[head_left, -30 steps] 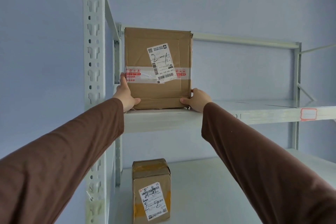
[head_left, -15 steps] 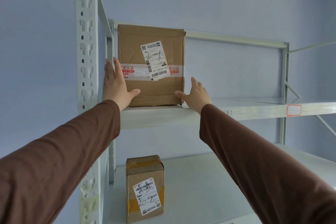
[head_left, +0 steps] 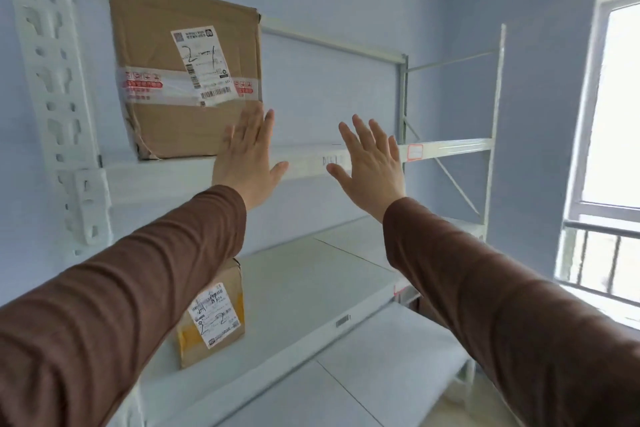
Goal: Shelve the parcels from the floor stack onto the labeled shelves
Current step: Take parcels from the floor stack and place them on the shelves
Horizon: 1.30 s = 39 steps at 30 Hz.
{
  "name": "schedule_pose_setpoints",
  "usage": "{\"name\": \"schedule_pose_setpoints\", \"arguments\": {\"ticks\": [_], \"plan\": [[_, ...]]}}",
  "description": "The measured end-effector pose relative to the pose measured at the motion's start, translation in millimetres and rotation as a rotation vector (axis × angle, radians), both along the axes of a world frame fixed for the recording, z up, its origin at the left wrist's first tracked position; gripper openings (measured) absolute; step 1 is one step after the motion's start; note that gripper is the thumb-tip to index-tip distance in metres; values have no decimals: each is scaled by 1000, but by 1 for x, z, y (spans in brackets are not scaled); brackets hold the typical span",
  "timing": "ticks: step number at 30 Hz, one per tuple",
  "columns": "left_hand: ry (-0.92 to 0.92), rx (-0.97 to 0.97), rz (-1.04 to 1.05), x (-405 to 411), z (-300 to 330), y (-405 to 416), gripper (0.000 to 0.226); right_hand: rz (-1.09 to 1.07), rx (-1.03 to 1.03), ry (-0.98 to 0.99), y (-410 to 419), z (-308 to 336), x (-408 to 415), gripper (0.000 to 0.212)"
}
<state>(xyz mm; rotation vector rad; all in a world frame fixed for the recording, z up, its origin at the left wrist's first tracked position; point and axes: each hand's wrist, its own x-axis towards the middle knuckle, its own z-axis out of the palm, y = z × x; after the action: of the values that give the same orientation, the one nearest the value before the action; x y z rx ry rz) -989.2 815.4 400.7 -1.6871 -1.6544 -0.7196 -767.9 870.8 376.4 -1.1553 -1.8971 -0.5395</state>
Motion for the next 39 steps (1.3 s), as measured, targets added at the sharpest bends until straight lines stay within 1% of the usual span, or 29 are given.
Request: {"name": "schedule_pose_setpoints", "arguments": {"ticks": [5, 9, 17, 22, 27, 33, 39], "plan": [[112, -171, -141, 82, -62, -20, 88, -260, -155, -93, -79, -61, 76, 78], [154, -287, -293, 163, -102, -51, 85, -457, -277, -108, -150, -101, 149, 78], [185, -380, -663, 340, -152, -147, 84, -835, -403, -73, -308, -153, 292, 80], [247, -408, -871, 455, -179, -242, 86, -1024, -470, -8, -431, -183, 371, 82], [264, -473, -1063, 561, -208, -360, 89, -1173, -560, 62, -570, -211, 443, 83], [283, -547, -1233, 667, -251, -502, 88, -1303, -627, 103, -729, -242, 511, 81], [300, -594, -1381, 758, -290, -644, 87, -1444, -738, 182, -874, -281, 578, 80]]}}
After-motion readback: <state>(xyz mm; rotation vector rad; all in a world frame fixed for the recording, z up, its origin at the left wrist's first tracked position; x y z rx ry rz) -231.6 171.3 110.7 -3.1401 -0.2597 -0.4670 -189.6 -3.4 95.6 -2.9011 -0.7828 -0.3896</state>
